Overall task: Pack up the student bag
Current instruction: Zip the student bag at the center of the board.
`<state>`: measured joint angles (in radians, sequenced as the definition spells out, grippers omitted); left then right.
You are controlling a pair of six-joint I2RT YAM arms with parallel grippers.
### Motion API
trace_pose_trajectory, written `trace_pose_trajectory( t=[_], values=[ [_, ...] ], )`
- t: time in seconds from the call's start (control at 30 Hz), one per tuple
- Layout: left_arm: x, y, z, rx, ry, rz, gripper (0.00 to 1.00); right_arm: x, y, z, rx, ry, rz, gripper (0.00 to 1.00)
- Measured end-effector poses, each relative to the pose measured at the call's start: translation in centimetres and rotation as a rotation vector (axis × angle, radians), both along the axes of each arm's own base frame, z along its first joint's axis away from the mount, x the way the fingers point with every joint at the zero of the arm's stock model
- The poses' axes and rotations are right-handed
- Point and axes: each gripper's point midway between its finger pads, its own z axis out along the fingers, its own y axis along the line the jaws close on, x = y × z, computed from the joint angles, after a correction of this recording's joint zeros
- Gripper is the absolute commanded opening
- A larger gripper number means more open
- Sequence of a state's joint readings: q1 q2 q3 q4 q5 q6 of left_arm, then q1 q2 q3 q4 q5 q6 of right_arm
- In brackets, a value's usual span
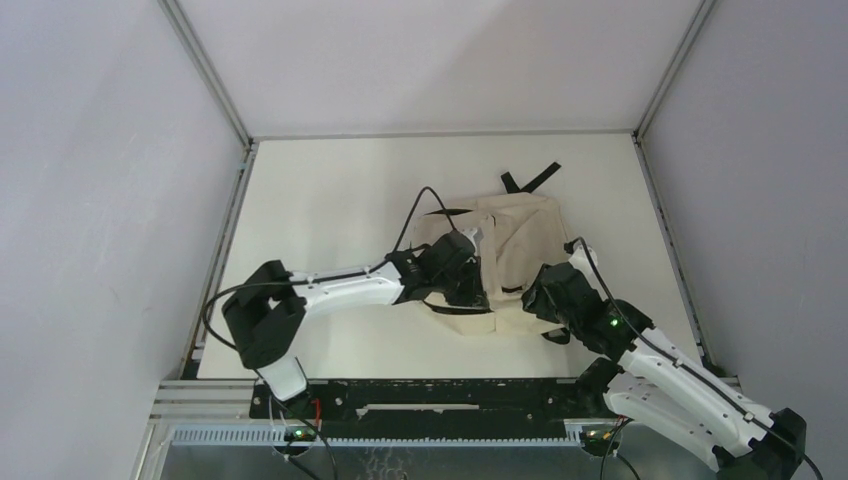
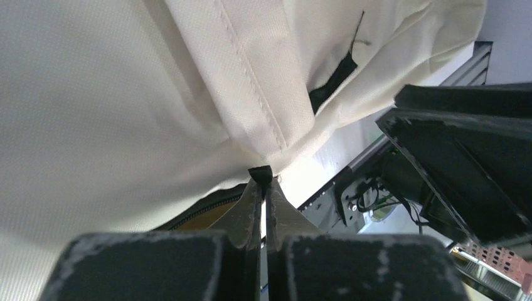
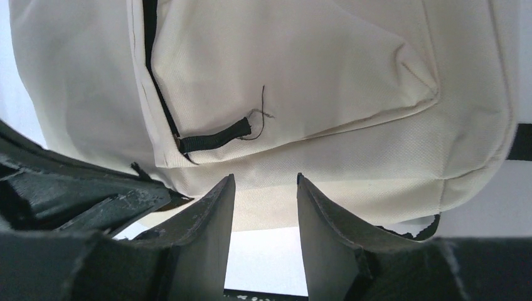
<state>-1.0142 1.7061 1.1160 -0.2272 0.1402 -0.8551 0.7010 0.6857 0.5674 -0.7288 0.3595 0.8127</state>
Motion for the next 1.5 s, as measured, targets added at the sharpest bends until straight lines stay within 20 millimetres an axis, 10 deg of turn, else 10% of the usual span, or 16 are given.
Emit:
trace_pose_trajectory(
  t=[0.5, 1.03, 1.5],
  values=[
    [-2.2, 3.7, 0.1, -0.054, -0.073, -0.039, 0.0, -1.4, 4.9, -1.7, 0.344, 0.214, -0.146, 0.66],
    [-2.7, 3.8, 1.7, -0.146, -0.136, -0.072, 0.0, -3.0, 9.8, -3.2, 0.584, 0.408, -0.337, 0.6],
    [-2.5, 5.1, 1.4, -0.093, -0.185, -0.087, 0.0, -1.4, 10.9, -3.6, 0.605, 0.374, -0.369, 0.0]
  ],
)
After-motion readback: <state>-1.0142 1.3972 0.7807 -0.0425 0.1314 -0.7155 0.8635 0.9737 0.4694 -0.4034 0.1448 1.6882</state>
